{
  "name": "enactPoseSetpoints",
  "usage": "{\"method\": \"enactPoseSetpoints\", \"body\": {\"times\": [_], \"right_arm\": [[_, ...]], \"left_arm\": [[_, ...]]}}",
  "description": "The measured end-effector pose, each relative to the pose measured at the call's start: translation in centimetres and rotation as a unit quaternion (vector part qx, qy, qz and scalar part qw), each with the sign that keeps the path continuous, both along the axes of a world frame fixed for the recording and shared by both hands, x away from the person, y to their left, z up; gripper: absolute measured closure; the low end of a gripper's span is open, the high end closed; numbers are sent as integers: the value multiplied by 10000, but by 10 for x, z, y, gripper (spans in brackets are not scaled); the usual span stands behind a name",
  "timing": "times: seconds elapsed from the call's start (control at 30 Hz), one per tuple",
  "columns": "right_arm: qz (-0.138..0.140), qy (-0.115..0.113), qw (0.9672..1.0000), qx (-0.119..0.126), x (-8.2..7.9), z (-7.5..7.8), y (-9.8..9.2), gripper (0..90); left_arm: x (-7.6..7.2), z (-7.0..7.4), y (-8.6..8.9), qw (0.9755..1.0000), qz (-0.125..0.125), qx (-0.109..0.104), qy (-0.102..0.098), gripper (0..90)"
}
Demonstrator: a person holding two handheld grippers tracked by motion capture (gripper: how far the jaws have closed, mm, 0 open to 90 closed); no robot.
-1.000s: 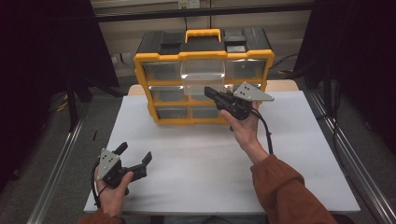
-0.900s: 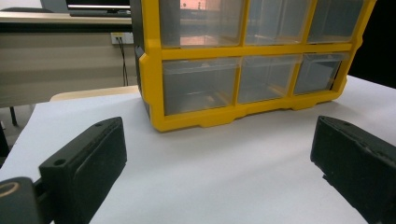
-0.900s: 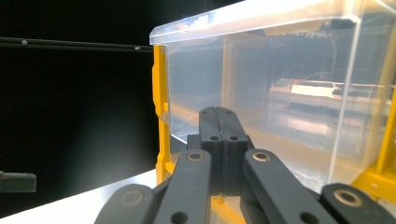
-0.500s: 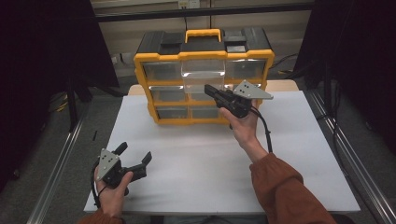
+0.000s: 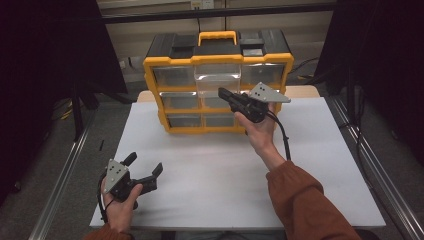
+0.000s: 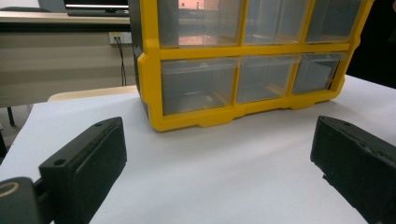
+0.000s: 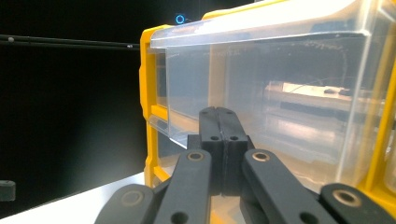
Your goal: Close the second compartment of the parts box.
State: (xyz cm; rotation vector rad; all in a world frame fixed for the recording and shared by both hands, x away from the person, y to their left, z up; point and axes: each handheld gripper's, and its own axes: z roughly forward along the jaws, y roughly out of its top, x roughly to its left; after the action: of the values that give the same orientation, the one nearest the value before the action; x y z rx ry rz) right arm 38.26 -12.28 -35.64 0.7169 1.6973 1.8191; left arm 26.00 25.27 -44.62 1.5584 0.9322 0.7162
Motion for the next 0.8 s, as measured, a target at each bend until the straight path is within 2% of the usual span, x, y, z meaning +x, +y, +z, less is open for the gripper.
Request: {"method": "enactPoseSetpoints", "body": {"times": [0.2, 0.33, 0.43, 0.53, 0.57, 0.7, 0.73, 0.77, 0.8], "right_arm": [[-41, -9, 10000, -30, 2, 1, 0, 900], [-57, -11, 10000, -33, 3, 1, 1, 900], [-82, -12, 10000, -9, 5, 0, 1, 900], [-89, 0, 10000, -17, 5, 0, 1, 900], [-91, 0, 10000, -13, 6, 0, 1, 900], [-109, 13, 9999, 4, 8, 0, 3, 900], [-110, 2, 9999, -16, 8, 1, 3, 900], [-125, 3, 9999, -25, 9, 1, 3, 900], [-127, 3, 9999, -23, 9, 1, 3, 900]], "left_arm": [[0, 0, 1, 10000, -34, -53, -7, 37], [0, 0, 1, 10000, 36, 11, -19, 37], [0, 0, 0, 10000, -31, -71, -15, 37], [0, 0, 1, 10000, 39, -11, -32, 37], [0, 0, 0, 10000, -38, -74, -22, 37], [0, 0, 0, 10000, -34, -65, -14, 37], [0, 0, 1, 10000, 43, -8, -24, 37], [0, 0, -1, 9999, 36, -134, -22, 37], [0, 0, -1, 9999, 36, -134, -22, 37]]}}
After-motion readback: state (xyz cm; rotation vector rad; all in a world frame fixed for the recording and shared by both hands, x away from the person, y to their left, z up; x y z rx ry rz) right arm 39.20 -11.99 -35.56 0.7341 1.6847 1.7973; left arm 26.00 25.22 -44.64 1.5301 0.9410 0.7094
